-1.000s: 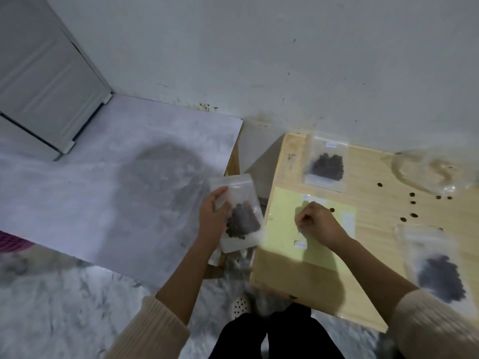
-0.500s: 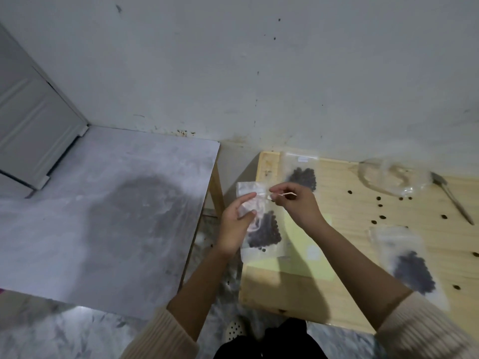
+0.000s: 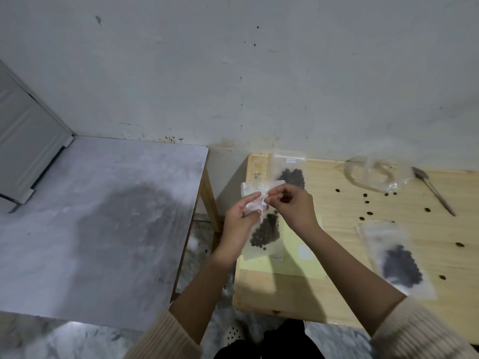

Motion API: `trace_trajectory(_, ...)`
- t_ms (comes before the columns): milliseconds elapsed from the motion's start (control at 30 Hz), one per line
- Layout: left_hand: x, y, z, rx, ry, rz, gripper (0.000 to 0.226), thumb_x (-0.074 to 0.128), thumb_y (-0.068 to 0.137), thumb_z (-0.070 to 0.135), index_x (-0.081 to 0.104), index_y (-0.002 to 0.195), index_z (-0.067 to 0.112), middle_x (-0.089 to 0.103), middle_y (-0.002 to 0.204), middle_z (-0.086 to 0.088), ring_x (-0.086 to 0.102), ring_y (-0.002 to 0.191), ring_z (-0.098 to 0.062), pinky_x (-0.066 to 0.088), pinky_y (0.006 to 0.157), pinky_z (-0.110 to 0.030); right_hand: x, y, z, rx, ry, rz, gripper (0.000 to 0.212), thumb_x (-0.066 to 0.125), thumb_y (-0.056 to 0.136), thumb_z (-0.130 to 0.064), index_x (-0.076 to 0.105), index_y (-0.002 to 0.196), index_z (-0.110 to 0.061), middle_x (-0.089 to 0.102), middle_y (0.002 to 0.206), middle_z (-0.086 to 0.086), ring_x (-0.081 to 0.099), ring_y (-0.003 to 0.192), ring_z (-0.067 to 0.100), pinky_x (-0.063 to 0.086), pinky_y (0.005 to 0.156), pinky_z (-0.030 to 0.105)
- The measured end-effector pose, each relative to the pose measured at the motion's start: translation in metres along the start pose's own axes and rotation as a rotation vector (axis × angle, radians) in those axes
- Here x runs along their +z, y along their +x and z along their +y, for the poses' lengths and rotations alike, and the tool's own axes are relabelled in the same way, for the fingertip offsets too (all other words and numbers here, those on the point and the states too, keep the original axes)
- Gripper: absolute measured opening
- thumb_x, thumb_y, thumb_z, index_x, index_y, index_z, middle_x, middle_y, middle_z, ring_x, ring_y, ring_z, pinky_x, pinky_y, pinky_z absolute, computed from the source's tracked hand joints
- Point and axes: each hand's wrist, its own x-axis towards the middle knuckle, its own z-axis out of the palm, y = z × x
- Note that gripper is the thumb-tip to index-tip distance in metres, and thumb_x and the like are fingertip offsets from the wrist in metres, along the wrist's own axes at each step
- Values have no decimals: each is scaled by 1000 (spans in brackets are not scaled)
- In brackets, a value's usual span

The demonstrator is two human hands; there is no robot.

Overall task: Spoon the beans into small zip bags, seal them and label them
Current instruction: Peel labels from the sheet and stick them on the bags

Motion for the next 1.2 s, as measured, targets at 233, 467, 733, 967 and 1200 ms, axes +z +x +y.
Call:
trace_trajectory(233,2,1,3,-34,-34,-6,39,55,85,-10,63,109,20,65,109,1,62,103,-14,52,81,-20,0,-1,1,-77,-78,12,9,72,77,-2,67,81,-9,66,69,0,60,61,-3,45,62,5)
trace_trajectory(467,5,2,2,-38,-34,37,32,59,86,-4,64,112,14,68,94,12,66,84,0,54,78,-19,3,-2,2,-87,-126,31,10,68,78,2,66,81,-7,66,73,0,60,62,-5,43,60,3)
trace_trajectory(733,19,11,-1,-1,-8,154,19,61,89,7,67,105,15,69,86,17,66,83,5,53,79,-17,7,2,9,-71,-133,90,13,69,79,-4,64,79,-16,67,74,1,65,71,10,52,67,15)
trace_trajectory(967,41,36,1,18,28,197,25,59,88,0,64,112,4,65,94,8,63,79,12,47,68,-6,-6,25,10,-18,-105,97,14,73,75,-6,63,78,-15,65,77,3,62,68,13,50,64,23)
trace_trajectory(1200,60,72,6,61,169,174,22,62,89,7,65,106,20,64,103,10,60,95,4,47,80,-7,-45,71,18,159,-103,87,69,87,58,-31,51,115,-18,53,111,-2,51,101,15,45,84,27)
